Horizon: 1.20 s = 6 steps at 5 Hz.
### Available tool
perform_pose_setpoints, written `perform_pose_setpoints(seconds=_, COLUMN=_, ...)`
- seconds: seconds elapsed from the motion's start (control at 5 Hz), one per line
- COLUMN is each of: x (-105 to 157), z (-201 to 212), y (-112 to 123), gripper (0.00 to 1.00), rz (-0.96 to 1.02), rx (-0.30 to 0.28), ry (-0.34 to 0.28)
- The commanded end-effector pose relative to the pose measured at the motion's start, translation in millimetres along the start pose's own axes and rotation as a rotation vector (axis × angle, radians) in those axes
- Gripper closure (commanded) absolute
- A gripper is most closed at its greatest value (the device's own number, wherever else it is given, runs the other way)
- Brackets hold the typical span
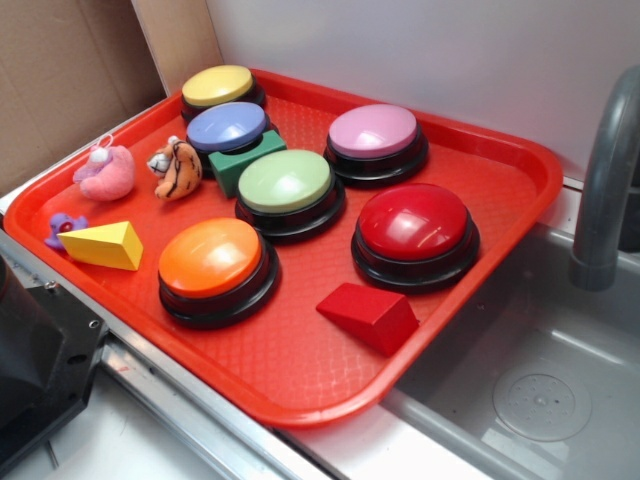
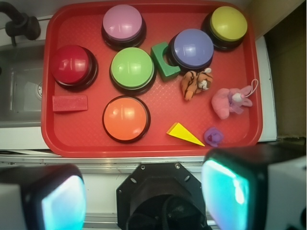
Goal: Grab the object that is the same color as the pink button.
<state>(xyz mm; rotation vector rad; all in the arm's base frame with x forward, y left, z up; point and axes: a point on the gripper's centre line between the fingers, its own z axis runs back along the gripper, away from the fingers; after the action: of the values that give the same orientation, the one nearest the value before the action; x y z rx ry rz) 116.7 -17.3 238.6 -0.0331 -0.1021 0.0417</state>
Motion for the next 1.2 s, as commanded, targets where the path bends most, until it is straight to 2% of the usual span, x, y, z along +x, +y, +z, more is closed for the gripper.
perform_pose_setpoints(seconds=0.0, x=12.3, z=-19.8, y=26.5, gripper=0.00, rz=0.190, rx=0.033, ry=0.010)
perform_pose_setpoints(seconds=0.2, x=20.4, z=-37.1, y=52.6, gripper=0.00, rz=0.363, rx=0.058, ry=-0.018)
perform_pose_setpoints(seconds=0.4, x=29.5, z=-59.5, y=87.3, gripper=0.00, rz=0.512, rx=0.083, ry=0.011)
perform_pose_setpoints(seconds=0.8, x=25.0, z=-99.6, y=143.4, gripper=0.00, rz=0.857, rx=0.121, ry=-0.090)
perform_pose_setpoints(seconds=1.0, x=22.8, z=-127.0, y=161.2, gripper=0.00, rz=0.994, rx=0.138, ry=-0.113)
